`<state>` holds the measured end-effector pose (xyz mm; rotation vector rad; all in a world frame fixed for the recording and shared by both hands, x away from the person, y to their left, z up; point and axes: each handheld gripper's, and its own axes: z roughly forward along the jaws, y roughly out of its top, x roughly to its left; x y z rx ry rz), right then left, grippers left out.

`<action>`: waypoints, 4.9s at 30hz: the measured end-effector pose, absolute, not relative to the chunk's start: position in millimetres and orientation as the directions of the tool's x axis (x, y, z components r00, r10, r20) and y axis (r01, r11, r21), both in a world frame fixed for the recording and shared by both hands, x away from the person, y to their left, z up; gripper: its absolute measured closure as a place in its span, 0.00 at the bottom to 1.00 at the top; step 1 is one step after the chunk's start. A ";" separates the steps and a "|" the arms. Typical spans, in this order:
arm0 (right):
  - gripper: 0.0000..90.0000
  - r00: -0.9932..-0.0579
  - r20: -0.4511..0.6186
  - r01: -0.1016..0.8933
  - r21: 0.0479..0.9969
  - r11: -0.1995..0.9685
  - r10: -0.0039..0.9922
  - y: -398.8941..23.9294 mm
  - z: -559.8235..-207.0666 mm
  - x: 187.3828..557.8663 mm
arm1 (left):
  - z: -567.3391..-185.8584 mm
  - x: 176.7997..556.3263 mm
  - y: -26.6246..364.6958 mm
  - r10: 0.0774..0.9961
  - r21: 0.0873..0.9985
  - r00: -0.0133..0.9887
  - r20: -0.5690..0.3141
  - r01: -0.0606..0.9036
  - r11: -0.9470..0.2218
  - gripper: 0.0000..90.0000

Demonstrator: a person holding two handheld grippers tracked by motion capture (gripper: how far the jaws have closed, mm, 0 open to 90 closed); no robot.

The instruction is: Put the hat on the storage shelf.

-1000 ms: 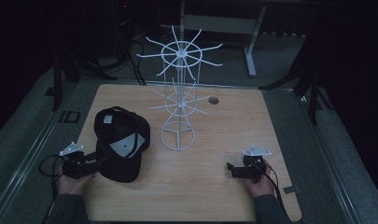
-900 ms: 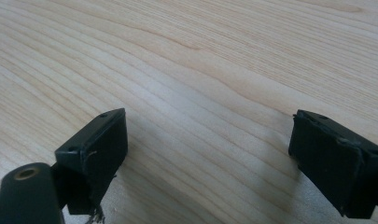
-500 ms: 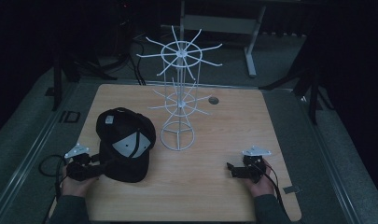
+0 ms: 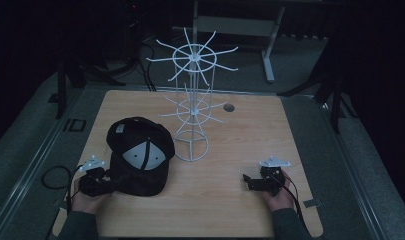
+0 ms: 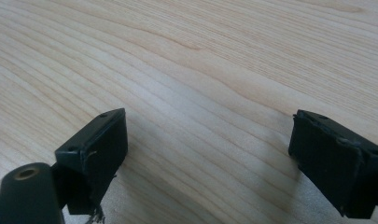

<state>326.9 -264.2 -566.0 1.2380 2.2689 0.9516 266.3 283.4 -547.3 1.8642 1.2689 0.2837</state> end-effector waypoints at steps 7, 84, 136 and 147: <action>0.13 -0.537 -0.012 0.583 0.718 0.381 0.844 -264.1 -566.0 326.9 | -545.0 264.8 277.3 0.825 0.751 0.497 -0.271 0.645 -0.142 0.49; 0.13 -0.538 -0.011 0.582 0.718 0.381 0.843 -263.7 -566.1 327.5 | -524.6 264.3 274.3 0.853 0.771 0.425 -0.304 0.636 -0.042 0.96; 0.13 -0.528 -0.011 0.587 0.718 0.375 0.849 -263.0 -566.0 327.6 | -485.7 269.1 275.4 0.896 0.867 0.404 -0.184 0.496 -0.046 0.96; 0.13 -0.527 -0.010 0.588 0.718 0.373 0.850 -262.9 -566.0 327.4 | -478.0 270.5 273.3 0.907 0.879 0.388 -0.165 0.476 -0.044 0.96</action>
